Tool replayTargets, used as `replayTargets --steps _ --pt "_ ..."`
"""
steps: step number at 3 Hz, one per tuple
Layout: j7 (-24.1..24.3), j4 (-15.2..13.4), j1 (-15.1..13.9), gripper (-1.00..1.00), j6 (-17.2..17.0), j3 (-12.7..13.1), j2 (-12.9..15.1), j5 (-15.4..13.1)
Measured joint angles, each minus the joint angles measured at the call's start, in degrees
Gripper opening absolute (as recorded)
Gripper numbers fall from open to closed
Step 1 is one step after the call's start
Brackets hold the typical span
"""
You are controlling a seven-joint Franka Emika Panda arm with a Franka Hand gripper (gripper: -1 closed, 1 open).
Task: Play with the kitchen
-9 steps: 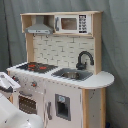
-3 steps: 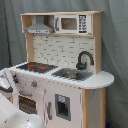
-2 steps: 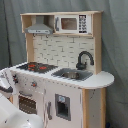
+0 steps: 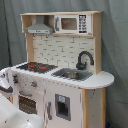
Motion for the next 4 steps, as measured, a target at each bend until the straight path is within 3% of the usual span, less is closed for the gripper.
replayTargets --steps 1,2,3,4 --pt "5.7 0.0 0.0 -1.0 0.0 0.0 0.0 0.0" --pt "5.8 0.0 0.0 -1.0 0.0 0.1 0.0 0.0" --pt "5.8 0.0 0.0 1.0 0.0 0.1 0.0 0.0" --pt "2.7 -0.2 4.7 1.0 -2.7 -0.5 1.0 -0.2"
